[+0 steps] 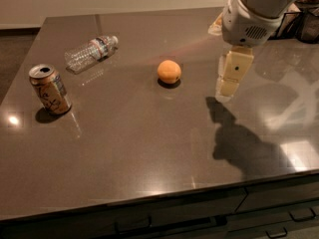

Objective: Move water bottle near orange

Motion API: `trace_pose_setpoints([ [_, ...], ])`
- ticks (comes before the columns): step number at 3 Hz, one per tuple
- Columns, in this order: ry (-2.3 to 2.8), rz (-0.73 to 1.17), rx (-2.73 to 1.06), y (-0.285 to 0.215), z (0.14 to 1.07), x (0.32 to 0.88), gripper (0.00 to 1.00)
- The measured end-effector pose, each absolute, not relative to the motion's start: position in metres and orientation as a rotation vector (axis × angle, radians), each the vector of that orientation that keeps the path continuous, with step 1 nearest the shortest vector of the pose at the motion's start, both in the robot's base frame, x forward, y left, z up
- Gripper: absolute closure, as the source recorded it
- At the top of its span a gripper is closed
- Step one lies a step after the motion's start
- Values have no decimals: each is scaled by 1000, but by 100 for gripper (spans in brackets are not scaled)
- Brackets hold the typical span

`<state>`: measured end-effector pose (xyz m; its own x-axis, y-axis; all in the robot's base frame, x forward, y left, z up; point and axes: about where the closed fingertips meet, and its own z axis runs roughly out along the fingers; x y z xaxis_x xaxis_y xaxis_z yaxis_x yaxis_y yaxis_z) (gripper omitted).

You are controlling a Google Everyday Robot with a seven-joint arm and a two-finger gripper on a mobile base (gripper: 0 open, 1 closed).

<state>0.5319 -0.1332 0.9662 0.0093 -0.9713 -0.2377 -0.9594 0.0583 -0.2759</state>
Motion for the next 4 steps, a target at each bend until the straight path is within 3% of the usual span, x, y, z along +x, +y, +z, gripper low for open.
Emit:
trace_pose_setpoints([
  [4, 1656, 96, -2112, 11, 936, 653, 0],
])
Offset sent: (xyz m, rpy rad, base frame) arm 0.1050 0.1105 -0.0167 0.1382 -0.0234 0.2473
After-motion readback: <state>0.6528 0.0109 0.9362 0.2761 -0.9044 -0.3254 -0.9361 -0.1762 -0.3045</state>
